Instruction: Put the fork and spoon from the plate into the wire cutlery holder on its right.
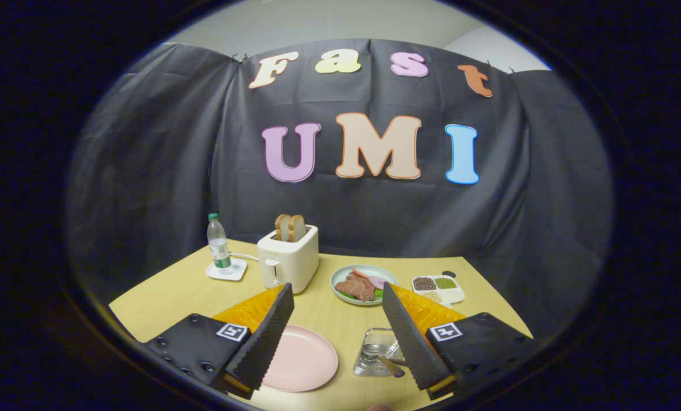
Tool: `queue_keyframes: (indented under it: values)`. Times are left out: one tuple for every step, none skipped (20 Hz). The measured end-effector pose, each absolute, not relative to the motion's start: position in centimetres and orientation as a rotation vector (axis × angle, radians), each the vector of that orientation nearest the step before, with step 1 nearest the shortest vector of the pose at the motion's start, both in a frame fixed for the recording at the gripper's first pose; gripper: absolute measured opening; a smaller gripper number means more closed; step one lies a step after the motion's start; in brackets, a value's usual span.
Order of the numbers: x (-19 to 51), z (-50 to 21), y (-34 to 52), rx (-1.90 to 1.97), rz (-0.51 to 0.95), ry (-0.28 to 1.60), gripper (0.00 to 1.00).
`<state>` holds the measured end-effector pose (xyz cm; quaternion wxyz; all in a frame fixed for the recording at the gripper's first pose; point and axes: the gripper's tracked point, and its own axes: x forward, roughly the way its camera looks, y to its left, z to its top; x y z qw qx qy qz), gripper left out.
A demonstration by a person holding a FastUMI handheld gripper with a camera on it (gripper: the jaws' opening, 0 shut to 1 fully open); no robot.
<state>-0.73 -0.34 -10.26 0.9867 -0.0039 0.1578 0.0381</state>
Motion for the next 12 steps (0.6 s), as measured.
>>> queue_keyframes:
  values:
    - [-0.7, -9.7, -0.5, -0.006, 0.068, 0.29, 0.99]
    - [-0.5, -9.2, -0.8, -0.01, 0.063, 0.267, 0.99]
    - [-0.4, -8.7, -0.9, -0.012, 0.059, 0.245, 0.99]
    - [-0.4, -8.4, -1.0, -0.015, 0.058, 0.231, 0.99]
    - [-0.3, -8.0, -1.1, -0.013, 0.058, 0.216, 0.99]
    - [-0.3, -7.7, -1.2, -0.011, 0.056, 0.209, 0.99]
    - [-0.1, -7.5, -1.3, -0.007, 0.055, 0.204, 0.99]
    - [-0.1, -7.5, -1.5, -0.002, 0.05, 0.2, 0.99]
    - [0.0, -7.3, -1.6, 0.003, 0.048, 0.2, 0.99]
    - [0.0, -7.3, -1.8, 0.008, 0.043, 0.197, 0.99]
    - [0.0, -7.2, -1.9, 0.011, 0.041, 0.197, 0.99]
    - [0.1, -7.1, -2.0, 0.011, 0.039, 0.197, 0.99]
